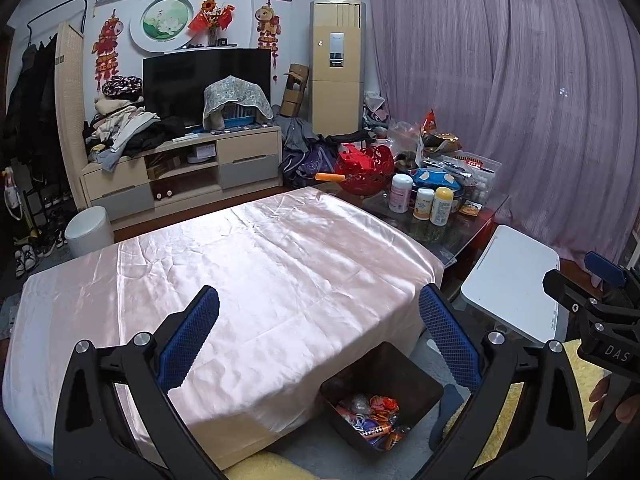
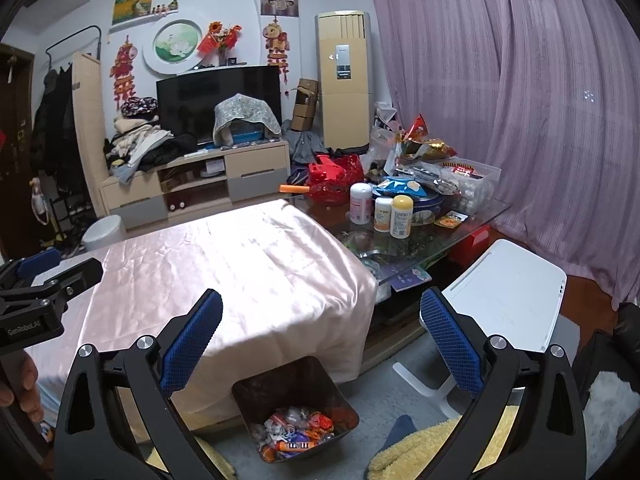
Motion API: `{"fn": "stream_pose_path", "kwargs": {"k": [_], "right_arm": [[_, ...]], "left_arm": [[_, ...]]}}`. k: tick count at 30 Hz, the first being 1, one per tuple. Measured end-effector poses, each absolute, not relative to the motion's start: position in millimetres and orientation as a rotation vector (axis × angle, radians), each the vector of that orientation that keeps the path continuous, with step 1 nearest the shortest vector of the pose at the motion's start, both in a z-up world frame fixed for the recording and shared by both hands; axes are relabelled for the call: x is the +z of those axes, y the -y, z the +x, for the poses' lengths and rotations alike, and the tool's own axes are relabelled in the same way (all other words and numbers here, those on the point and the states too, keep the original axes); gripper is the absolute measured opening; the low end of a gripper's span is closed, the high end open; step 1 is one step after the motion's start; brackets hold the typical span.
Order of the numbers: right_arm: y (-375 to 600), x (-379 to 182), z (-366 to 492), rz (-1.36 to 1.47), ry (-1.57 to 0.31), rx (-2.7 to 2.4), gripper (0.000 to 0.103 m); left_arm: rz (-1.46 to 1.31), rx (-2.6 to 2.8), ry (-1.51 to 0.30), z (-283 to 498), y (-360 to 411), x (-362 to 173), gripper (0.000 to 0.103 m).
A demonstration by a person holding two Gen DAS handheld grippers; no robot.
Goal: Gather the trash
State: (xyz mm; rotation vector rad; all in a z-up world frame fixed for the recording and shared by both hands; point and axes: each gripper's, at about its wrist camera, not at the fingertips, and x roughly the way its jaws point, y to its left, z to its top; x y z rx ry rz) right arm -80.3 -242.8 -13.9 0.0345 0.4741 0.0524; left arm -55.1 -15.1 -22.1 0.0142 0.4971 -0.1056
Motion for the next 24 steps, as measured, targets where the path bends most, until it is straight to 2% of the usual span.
{"fn": "stream_pose_path", "kwargs": {"k": [24], "right_arm": [[221, -9, -72, 0.006, -0.468, 0.142, 0.1]], "left_arm": [[0.002, -0.013, -0.487, -57, 0, -17, 0.095]]}}
